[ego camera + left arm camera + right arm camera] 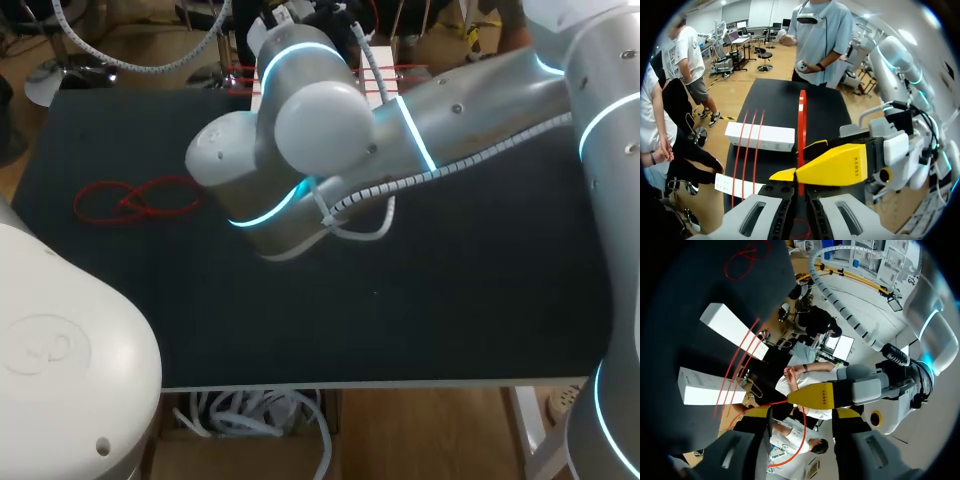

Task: Grab the tape and strap the tape.

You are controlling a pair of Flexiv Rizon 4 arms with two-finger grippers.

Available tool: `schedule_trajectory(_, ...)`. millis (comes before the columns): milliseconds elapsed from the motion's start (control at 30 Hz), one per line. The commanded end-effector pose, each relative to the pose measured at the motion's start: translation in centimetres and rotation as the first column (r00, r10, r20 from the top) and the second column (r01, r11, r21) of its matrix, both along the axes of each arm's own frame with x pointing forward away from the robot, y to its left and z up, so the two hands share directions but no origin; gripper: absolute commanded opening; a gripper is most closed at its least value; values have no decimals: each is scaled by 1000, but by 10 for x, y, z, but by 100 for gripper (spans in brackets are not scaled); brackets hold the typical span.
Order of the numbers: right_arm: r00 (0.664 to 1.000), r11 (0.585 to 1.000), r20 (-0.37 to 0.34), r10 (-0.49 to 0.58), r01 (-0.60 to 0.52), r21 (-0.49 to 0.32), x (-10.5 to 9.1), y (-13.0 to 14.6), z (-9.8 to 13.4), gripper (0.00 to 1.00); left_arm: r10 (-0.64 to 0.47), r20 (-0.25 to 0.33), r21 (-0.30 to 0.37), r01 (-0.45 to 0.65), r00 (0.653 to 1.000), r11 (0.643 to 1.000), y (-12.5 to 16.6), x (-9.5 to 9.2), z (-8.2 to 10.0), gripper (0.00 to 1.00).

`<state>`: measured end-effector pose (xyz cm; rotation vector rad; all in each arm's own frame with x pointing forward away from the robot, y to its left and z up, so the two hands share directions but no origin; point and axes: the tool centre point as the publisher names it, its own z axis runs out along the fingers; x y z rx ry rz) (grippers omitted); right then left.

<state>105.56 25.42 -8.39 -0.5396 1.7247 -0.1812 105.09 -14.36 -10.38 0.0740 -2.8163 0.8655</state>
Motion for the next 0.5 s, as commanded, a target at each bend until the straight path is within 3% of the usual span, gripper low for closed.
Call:
schedule_trajectory(33, 998, 998, -12, 61, -61, -4, -15, -18, 4, 13, 0, -1, 4, 0, 1000, 1000, 0, 0, 1, 0)
schedule_trajectory(400, 982, 982, 17, 186, -185, -36, -55, -53, 8, 0, 6, -16, 4, -6, 1000, 1000, 5, -4, -3, 0)
schedule_trajectory(433, 980, 980, 39, 196, -194, -50, -58, -57, 6, 25, 7, -26, 7, -7, 1000, 1000, 11, -7, -7, 0)
schedule_trajectory(500, 977, 978, 69, 201, -196, -71, -60, -60, 4, 100, 36, -41, 3, -36, 998, 999, 27, -17, -17, 0)
